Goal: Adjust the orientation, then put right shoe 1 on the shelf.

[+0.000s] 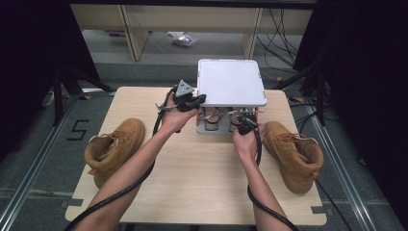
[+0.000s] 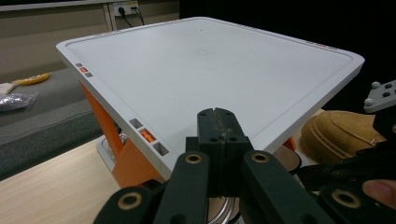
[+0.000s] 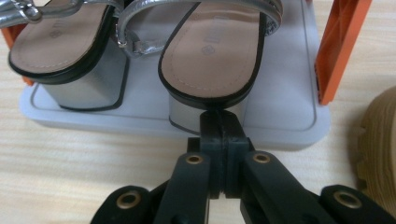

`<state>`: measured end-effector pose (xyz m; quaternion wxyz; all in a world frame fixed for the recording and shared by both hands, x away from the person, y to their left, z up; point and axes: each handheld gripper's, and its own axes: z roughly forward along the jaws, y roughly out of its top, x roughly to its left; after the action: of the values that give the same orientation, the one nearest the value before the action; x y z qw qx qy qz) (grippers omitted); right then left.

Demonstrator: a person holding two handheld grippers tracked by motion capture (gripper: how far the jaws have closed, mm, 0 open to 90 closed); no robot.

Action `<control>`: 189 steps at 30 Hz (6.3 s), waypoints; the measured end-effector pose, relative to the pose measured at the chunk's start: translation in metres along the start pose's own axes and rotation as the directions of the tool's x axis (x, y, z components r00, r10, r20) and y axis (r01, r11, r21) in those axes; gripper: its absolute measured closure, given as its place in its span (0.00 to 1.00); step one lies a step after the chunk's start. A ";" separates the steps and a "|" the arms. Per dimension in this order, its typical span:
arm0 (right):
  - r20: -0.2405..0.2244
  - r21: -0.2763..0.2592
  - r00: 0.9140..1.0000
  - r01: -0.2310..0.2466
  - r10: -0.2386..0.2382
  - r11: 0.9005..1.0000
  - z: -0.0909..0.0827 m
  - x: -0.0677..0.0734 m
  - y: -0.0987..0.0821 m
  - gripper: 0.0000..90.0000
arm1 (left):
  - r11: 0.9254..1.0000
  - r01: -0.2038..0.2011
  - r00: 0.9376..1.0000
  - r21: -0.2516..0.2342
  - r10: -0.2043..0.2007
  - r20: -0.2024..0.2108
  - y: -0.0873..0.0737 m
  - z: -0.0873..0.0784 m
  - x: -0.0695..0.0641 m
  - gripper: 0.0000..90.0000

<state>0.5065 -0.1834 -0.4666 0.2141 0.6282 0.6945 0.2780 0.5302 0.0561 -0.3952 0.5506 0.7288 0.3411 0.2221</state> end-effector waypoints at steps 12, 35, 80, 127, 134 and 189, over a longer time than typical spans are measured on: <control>0.033 -0.055 0.999 0.022 -0.020 0.998 0.007 0.000 -0.002 1.00 | 1.000 0.002 1.000 -0.001 -0.002 0.001 0.000 0.000 0.000 1.00; -0.084 -0.107 0.991 0.096 -0.105 0.990 -0.049 -0.004 -0.047 0.62 | 0.998 0.055 0.998 0.019 -0.055 -0.005 0.003 -0.053 0.007 0.83; -0.115 -0.128 0.990 0.071 -0.086 0.989 -0.075 -0.005 -0.093 0.49 | 0.971 0.241 0.937 0.012 -0.229 -0.264 -0.062 -0.283 0.089 0.65; -0.129 -0.113 0.988 0.072 -0.087 0.991 -0.079 0.000 -0.095 0.47 | 0.857 0.460 0.857 0.233 -0.360 -0.369 -0.104 -0.281 0.122 0.64; -0.122 -0.110 0.989 0.069 -0.082 0.992 -0.078 0.001 -0.096 0.46 | 0.849 0.449 0.868 0.278 -0.339 -0.363 -0.100 -0.276 0.118 0.61; -0.143 -0.112 0.987 0.061 -0.076 0.992 -0.081 -0.006 -0.096 0.47 | 0.824 0.548 0.829 0.145 -0.512 -0.227 -0.073 -0.261 0.110 0.93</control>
<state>0.3821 -0.2042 -0.4689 0.2050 0.5692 0.7137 0.3530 0.4028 0.3195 -0.3937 0.4805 0.6343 0.5992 0.0879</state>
